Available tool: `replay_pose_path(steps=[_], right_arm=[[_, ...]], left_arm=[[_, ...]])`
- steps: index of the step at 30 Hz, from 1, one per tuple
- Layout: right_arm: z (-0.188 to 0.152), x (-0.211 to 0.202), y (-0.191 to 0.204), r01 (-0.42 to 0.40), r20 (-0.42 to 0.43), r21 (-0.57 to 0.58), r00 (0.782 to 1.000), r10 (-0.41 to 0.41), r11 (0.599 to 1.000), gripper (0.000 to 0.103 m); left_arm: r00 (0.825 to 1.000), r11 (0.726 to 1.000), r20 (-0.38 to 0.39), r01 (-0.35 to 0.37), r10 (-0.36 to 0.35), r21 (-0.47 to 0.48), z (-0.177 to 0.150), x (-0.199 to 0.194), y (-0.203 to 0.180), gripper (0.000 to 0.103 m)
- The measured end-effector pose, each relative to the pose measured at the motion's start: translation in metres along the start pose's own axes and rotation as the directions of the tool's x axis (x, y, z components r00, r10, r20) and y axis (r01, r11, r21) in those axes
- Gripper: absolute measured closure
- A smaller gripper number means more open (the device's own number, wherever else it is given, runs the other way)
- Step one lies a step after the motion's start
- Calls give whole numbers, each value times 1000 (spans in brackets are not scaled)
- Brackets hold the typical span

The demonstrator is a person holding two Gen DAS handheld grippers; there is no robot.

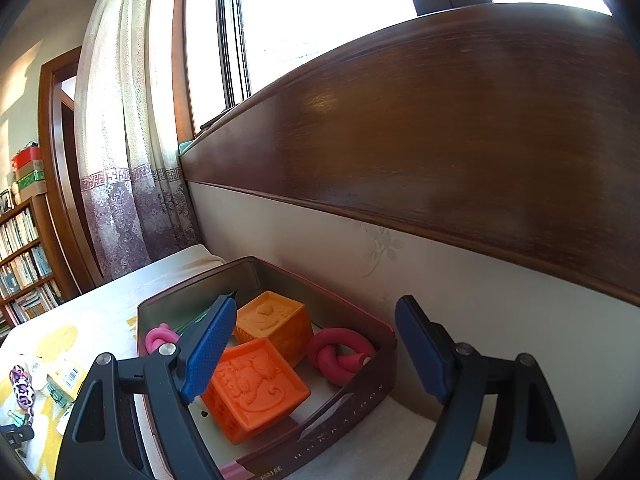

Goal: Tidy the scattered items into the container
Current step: 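Move the left gripper to the clear lighter and grasp it, then grasp the yellow ointment box with the right gripper while the left holds the lighter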

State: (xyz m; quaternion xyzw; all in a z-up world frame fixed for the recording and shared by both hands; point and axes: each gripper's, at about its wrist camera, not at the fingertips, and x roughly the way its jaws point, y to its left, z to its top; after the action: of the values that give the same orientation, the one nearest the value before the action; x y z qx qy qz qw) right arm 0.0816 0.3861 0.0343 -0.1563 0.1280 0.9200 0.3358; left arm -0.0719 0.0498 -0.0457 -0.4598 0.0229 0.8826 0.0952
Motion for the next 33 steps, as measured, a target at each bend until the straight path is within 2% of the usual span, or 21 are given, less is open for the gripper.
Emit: replay_pose_path(steps=[5,10,14,16,20,26,33], right_arm=[[0,0,2,2,-1,-7,1000,-2,1000,19],[0,0,1,1,-2,-4,1000,-1,1000,19],[0,-1,1,-1,2,-2,1000,1,1000,19],[0,-2,1,0,5,0,1000,0,1000,19],[1,-2,-1,-3,5,5,1000,3,1000,19],[1,-4,0,-3,11,4,1000,3,1000,19],[0,-7,1,10,32,-5,999,-10,1000,19]], left_arm=[[999,999,-7,47,-47,18,-7,-7,-7,64],[998,998,-8,61,-61,-12,-2,-3,-3,64],[999,999,-10,40,-41,-25,6,3,-3,75],[998,998,-11,60,-60,-1,2,0,-10,79],[995,992,-12,97,-97,75,-12,-10,-29,79],[990,990,-19,141,-140,22,-12,-15,-25,79],[988,990,64,142,-144,22,-4,-44,-19,79]])
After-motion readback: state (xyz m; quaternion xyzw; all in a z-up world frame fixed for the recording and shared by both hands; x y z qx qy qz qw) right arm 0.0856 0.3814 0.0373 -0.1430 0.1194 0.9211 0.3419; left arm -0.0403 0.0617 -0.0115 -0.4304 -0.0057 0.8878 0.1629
